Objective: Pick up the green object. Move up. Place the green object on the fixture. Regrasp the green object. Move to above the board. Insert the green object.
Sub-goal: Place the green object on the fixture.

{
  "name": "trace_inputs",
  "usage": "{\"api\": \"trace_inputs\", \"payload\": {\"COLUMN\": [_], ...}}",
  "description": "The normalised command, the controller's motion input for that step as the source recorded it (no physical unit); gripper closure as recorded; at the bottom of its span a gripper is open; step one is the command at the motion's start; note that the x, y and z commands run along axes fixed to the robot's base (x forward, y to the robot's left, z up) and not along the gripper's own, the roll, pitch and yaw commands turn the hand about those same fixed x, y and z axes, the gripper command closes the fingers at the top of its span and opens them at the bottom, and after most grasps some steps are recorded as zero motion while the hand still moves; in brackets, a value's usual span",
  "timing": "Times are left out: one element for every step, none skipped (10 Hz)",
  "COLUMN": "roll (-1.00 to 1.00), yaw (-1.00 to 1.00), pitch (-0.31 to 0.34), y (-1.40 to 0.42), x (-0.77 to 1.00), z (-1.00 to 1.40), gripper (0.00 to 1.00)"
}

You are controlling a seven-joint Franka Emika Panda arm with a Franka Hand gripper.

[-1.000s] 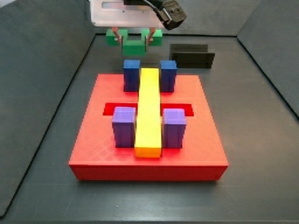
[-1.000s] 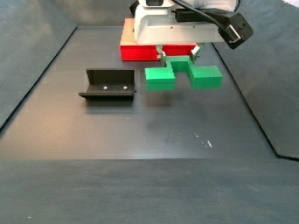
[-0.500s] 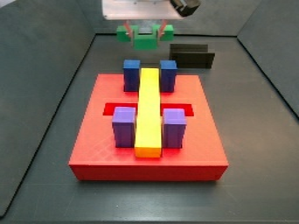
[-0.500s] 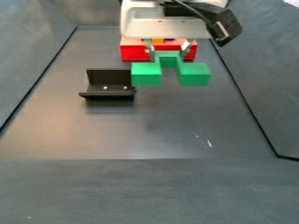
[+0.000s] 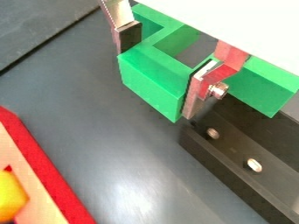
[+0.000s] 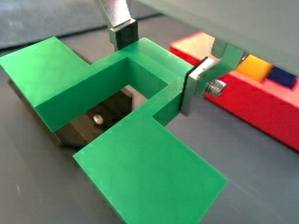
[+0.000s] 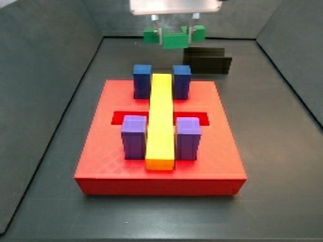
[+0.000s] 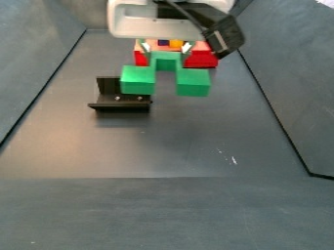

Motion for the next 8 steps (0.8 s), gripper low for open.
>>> {"api": "trace_inputs", "payload": {"roll": [-1.00,-1.00,-1.00,-1.00,-1.00,-1.00,-1.00,-1.00], "yaw": [-0.13,-0.14,-0.13,-0.11,-0.09,-0.08,-0.08,-0.09], "pitch": [-0.111,-0.106,-0.106,-0.100,-0.071,-0.069,-0.066,-0.066], "y": [0.09,0.08,0.08,0.09,0.00,0.00,0.00,0.00], "x": [0.58,0.59,0.58,0.59,0.58,0.59,0.59,0.59], "z": [0.13,0.13,0.12,0.11,0.00,0.00,0.00,0.00], "gripper": [1.00,1.00,1.00,1.00,1.00,1.00,1.00,1.00]}}
